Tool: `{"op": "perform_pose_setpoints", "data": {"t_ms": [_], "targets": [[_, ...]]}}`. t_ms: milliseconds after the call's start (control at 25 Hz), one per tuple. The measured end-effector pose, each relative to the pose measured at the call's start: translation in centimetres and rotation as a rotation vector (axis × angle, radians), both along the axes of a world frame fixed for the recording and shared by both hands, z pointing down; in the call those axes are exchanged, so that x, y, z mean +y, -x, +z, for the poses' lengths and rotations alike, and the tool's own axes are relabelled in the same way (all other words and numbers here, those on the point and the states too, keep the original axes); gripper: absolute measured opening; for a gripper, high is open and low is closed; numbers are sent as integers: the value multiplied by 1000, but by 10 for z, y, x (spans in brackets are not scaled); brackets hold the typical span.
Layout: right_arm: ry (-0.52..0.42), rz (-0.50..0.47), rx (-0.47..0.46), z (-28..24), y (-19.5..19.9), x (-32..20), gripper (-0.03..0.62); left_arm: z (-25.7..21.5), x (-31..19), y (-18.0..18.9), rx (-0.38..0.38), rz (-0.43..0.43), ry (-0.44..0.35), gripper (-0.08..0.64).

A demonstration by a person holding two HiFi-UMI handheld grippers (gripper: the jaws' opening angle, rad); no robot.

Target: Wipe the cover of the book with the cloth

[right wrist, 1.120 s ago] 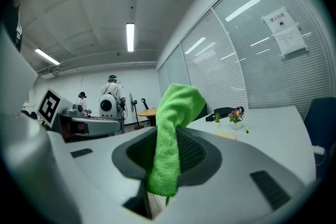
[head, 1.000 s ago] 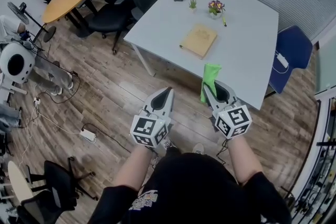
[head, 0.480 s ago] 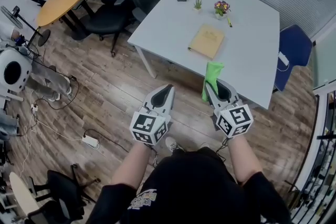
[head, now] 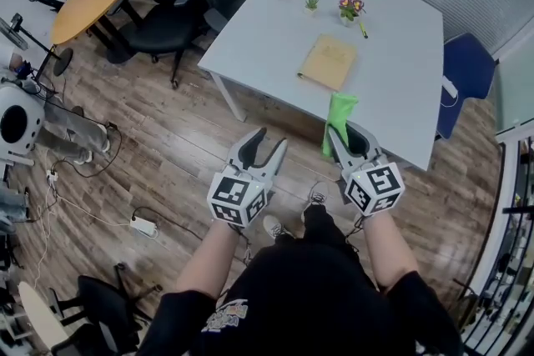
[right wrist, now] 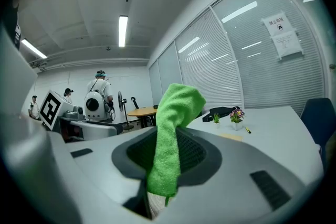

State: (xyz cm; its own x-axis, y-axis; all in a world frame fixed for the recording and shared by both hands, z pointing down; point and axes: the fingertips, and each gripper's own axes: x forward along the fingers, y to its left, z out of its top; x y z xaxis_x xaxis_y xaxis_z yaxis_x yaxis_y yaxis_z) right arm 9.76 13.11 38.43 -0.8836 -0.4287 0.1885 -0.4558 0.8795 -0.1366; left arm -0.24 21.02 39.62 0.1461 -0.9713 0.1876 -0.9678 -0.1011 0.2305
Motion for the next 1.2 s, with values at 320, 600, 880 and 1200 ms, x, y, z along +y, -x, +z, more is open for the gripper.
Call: {"op": "perform_pose_setpoints", "data": {"t_ms": [320,600,880,1200], "targets": [[16,-22,3,7,3,-52,98,7,-47,4,-7,-23,27,221],[41,-52,-2,16,14,-119,98,20,-102,16,3,-67,68,221],[43,-80,-4,20,21,-170,98,33,-152,23,12,-96,90,221],[54,-81,3,26,13,-227,98,50,-202,23,20,-114,132,221]]}}
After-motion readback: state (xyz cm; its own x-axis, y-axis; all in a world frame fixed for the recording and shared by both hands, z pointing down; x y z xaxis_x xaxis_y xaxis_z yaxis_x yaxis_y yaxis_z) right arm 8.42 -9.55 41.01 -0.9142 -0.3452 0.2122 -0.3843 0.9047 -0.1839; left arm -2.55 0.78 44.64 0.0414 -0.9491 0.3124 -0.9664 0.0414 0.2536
